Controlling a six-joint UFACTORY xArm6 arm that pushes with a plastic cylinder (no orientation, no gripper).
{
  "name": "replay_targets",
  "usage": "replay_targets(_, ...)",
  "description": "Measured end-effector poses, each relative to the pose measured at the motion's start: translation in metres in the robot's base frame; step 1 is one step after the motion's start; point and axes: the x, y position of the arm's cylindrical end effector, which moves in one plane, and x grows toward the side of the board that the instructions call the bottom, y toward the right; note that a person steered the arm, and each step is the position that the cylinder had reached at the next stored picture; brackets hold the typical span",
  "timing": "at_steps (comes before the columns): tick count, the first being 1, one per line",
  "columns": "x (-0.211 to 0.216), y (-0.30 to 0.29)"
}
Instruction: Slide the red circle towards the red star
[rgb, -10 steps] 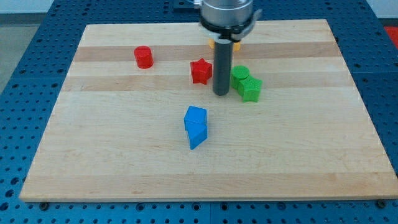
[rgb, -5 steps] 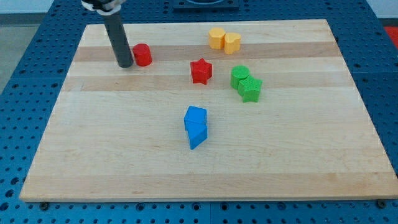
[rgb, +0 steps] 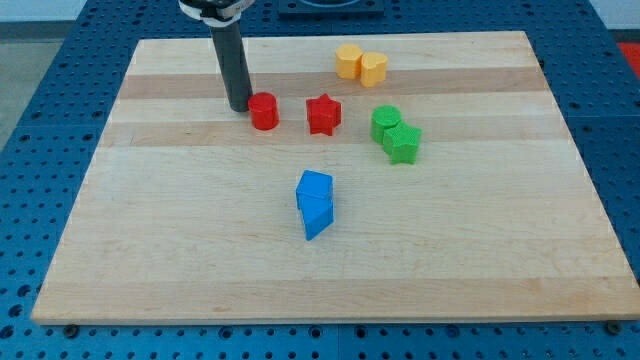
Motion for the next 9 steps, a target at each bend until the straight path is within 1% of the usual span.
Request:
replay_targets(1,0.008,0.002)
replay_targets(3,0.055,-0.008)
replay_targets(4,0.063,-0.004)
replay_targets(6,0.041,0.0)
replay_targets(9,0.031,0.022)
